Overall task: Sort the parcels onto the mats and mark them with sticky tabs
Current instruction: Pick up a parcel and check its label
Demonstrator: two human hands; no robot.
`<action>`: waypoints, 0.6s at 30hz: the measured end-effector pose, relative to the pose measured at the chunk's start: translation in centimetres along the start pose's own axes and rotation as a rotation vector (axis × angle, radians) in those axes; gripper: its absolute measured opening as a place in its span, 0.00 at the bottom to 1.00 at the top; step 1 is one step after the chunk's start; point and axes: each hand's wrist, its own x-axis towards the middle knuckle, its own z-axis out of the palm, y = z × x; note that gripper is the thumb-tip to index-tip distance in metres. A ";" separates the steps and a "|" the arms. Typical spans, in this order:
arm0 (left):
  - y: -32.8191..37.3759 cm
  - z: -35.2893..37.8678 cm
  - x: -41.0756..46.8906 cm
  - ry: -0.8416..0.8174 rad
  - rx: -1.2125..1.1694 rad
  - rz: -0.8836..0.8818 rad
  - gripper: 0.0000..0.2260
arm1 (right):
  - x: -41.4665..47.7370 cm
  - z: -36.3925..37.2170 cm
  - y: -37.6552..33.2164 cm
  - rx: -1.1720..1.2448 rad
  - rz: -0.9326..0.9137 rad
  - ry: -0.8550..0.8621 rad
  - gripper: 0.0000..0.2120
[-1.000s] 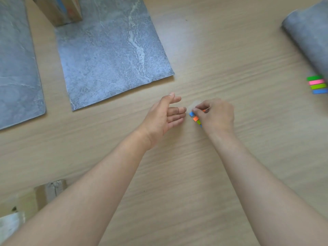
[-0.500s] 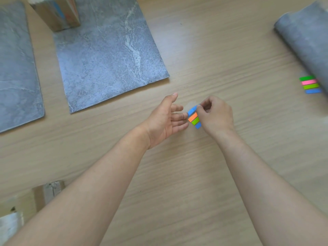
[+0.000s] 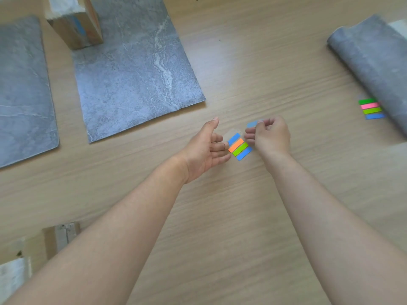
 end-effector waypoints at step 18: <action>0.6 -2.0 -5.2 0.066 -0.077 0.330 0.13 | -7.6 -0.6 -3.9 0.011 -0.711 -0.053 0.02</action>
